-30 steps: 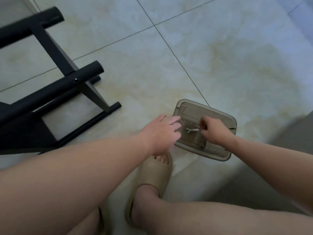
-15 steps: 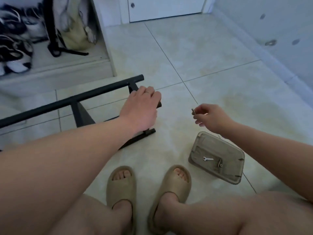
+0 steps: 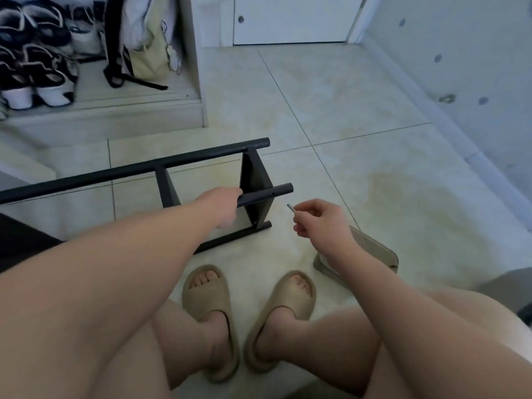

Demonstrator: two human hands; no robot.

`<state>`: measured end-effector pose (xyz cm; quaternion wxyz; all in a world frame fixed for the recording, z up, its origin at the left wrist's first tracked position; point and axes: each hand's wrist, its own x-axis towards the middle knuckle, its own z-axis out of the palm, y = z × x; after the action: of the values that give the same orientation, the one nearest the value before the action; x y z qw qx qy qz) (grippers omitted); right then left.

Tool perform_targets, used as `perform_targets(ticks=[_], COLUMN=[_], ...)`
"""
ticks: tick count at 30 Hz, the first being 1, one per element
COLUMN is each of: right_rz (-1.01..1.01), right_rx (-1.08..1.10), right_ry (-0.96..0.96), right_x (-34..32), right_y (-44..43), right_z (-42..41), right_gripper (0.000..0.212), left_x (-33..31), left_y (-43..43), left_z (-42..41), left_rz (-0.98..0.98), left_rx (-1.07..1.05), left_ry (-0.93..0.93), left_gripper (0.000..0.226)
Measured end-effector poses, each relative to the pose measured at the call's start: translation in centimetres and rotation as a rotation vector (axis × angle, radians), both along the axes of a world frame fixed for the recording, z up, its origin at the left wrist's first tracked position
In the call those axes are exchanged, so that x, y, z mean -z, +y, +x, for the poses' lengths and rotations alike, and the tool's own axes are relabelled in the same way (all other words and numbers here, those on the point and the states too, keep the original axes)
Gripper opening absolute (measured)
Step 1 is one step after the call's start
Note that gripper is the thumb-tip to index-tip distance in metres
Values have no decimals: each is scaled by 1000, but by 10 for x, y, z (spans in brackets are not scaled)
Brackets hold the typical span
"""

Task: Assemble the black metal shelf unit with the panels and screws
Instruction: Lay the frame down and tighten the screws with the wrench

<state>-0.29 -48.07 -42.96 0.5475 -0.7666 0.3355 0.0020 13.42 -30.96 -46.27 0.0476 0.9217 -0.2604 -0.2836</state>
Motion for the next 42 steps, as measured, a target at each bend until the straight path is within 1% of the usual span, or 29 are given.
perform_targets(ticks=[4, 7, 9, 11, 12, 13, 14, 16, 20, 22, 29, 35, 42], right_rz=[-58, -19, 17, 35, 53, 77, 103, 141, 113, 122, 115, 105, 73], right_rx=[44, 98, 147, 195, 221, 244, 258, 252, 170, 163, 147, 181, 152], right_ry=[99, 121, 109, 93, 74, 47, 20, -15, -20, -11, 17, 16, 59], right_x=[13, 18, 21, 21, 19, 17, 15, 14, 25, 28, 33, 38, 41], right_y=[5, 11, 13, 13, 13, 13, 14, 14, 10, 5, 2, 4, 9], right_z=[-38, -70, -84, -90, -89, -87, -83, -80, -93, -96, -92, -88, -88], right_gripper=[16, 18, 24, 30, 30, 29, 27, 22, 15, 16, 17, 19, 19], left_x=[8, 17, 21, 23, 23, 22, 21, 22, 28, 31, 40, 43, 41], left_y=[-3, -4, -2, -4, -7, -12, -18, -32, -54, -62, -73, -74, -74], left_z=[-34, -66, -81, -91, -94, -96, -96, -92, -82, -79, -63, -62, -66], left_rz=[-81, -108, -133, -159, -157, -140, -117, -131, -345, -398, -388, -399, -412], left_rx=[16, 35, 21, -31, -69, -107, -137, -175, -242, -265, -288, -281, -284], left_ry=[20, 3, -18, -20, -5, 26, 73, 192, 352, 423, 613, 639, 603], left_gripper=[43, 45, 45, 40, 33, 26, 24, 34, 42, 41, 38, 40, 40])
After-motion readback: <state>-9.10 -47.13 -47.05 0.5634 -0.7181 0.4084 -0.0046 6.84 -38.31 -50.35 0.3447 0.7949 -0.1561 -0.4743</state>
